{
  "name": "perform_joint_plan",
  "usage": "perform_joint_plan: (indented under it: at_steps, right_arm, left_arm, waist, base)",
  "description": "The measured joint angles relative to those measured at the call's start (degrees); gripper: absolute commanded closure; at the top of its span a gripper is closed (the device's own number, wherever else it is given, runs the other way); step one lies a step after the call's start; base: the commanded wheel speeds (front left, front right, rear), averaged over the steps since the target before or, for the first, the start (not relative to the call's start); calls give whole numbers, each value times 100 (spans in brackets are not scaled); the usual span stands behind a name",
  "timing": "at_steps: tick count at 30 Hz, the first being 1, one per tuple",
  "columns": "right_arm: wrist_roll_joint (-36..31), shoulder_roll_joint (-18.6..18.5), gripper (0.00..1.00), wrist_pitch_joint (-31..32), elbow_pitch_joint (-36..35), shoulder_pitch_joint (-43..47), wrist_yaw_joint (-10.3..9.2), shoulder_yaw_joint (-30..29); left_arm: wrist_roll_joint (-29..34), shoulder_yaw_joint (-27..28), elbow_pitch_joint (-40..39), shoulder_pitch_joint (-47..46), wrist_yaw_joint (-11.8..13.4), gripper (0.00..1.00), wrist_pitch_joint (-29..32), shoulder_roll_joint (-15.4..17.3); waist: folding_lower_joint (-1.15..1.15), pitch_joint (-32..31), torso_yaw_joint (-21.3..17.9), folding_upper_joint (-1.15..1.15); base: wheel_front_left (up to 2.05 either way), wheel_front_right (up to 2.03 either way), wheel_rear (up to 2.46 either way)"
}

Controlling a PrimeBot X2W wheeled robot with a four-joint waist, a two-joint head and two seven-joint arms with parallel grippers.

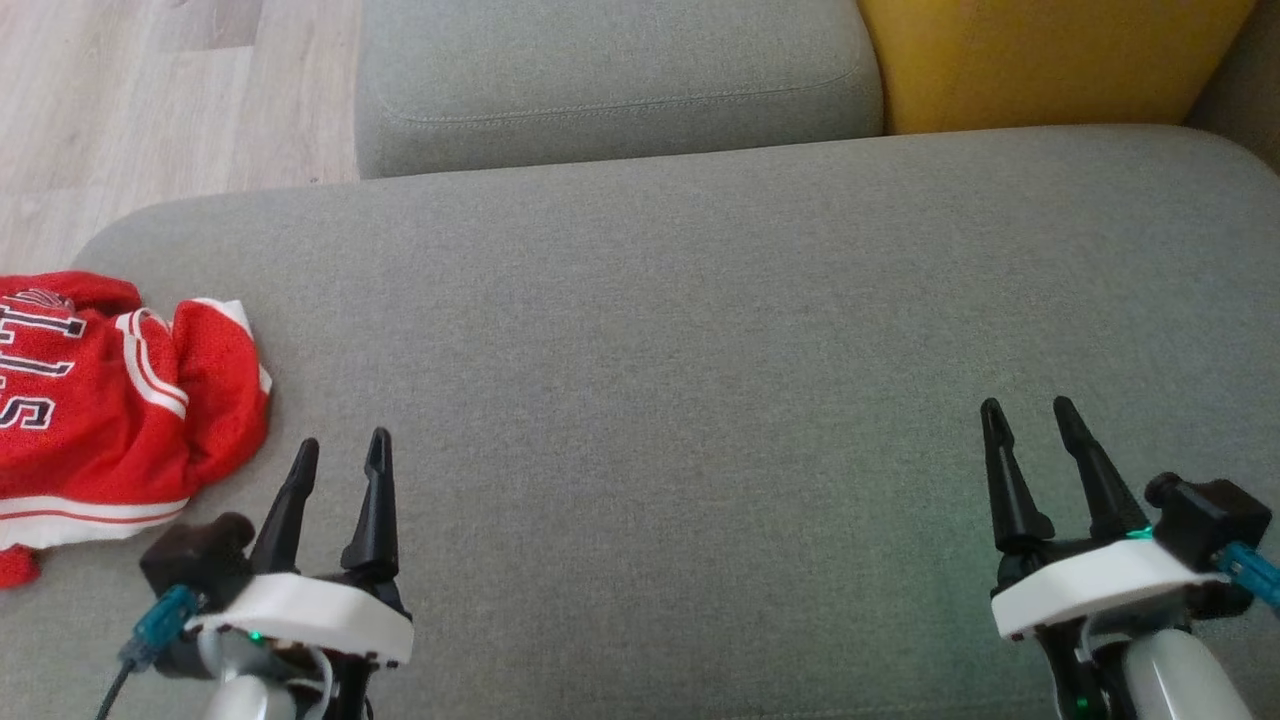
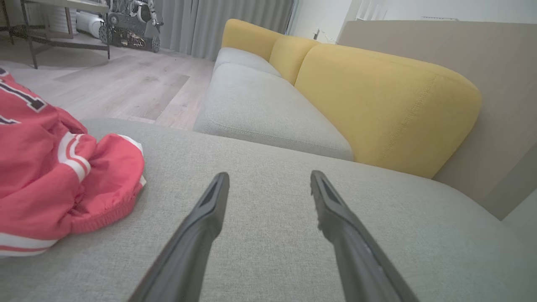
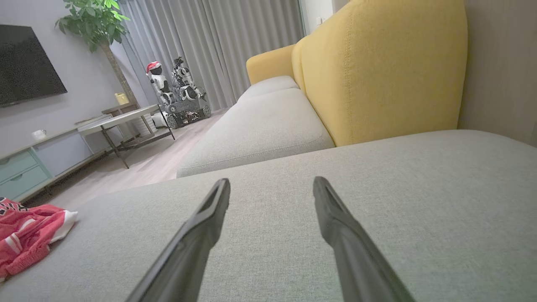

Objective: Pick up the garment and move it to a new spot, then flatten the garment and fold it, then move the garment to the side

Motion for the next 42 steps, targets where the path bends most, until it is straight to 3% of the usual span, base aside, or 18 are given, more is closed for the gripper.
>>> perform_joint_plan:
  at_steps: [25, 42]
  right_arm:
    - [-1495, -25, 0, -293, -64, 38, 0, 104]
    - [-1249, 122, 0, -300, 27, 130, 0, -18]
  left_arm:
    - [1667, -170, -20, 34, 205, 0, -396, 47]
    - [1678, -94, 292, 148, 214, 0, -445, -11]
  waist:
    - [0, -41, -2, 0]
    - [0, -30, 21, 0]
  base:
    - [0, 0, 0]
    - [0, 0, 0]
